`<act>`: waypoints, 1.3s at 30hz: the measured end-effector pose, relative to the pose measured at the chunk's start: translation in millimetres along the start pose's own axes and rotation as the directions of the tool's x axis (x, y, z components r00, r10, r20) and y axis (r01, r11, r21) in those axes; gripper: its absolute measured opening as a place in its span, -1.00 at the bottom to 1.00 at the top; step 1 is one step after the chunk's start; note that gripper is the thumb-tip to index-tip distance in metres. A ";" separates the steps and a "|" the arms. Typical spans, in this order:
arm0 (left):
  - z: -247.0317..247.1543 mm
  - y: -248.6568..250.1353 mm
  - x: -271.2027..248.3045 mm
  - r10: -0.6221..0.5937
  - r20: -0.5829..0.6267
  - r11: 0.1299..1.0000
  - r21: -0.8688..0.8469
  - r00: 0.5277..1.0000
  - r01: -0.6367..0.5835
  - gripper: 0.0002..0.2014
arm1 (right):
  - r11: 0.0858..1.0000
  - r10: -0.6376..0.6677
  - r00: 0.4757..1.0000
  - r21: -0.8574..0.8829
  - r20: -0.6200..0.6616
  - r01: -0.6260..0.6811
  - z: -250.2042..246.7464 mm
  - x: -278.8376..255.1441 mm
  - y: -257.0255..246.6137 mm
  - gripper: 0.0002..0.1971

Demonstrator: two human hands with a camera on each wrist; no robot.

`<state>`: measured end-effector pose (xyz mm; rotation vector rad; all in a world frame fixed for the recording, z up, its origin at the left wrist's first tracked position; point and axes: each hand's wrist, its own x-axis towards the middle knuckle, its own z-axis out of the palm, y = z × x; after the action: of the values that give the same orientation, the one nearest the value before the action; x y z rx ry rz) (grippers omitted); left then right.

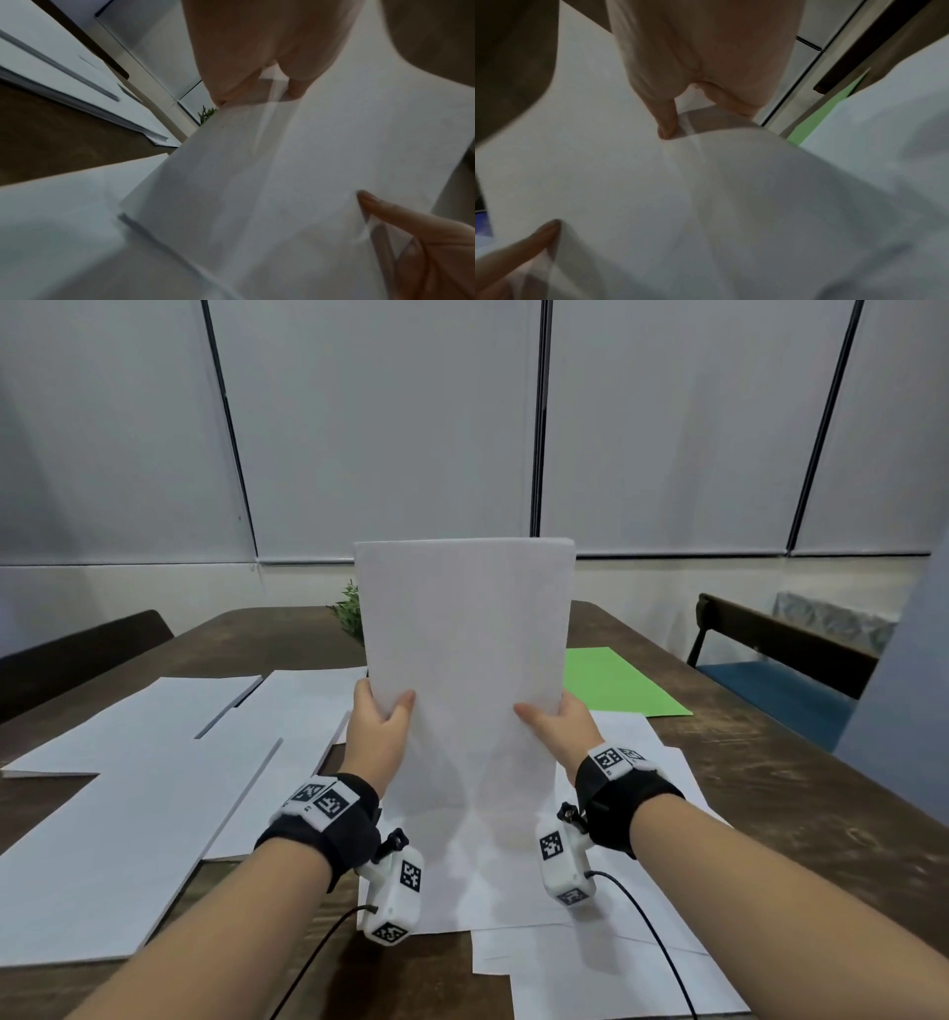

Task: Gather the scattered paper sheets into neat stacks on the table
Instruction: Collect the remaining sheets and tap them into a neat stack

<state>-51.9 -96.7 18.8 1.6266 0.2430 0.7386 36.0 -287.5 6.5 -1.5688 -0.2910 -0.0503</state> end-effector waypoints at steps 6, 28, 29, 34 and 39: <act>-1.8 -2.6 14.5 -0.181 0.064 0.980 0.092 0.981 0.174 -0.56 | 0.992 -0.018 0.999 -0.126 -0.041 0.013 -24.6 7.7 -19.4 -0.76; -12.2 -53.1 8.4 -0.641 0.034 0.168 0.981 0.767 0.097 0.07 | 0.242 0.523 0.847 -0.936 -0.095 -0.255 -72.2 8.4 47.9 -0.48; -12.6 -53.4 9.1 -0.634 0.051 0.180 0.980 0.772 0.083 -0.03 | 0.226 0.526 0.844 -0.941 -0.101 -0.253 -72.4 9.3 48.4 -0.48; -10.7 -52.1 9.1 -0.640 0.077 0.186 0.981 0.764 0.057 -0.23 | 0.199 0.529 0.842 -0.951 -0.101 -0.239 -71.2 9.2 48.0 -0.51; -12.3 -61.9 9.6 -0.625 -0.010 0.184 0.970 0.781 0.159 0.23 | 0.189 0.524 0.844 -0.951 -0.113 -0.244 -71.2 9.7 49.0 -0.51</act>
<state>-36.3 -68.7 -36.3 2.6439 0.9399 -0.3673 66.6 -355.9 -37.6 -2.8795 0.0227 0.4899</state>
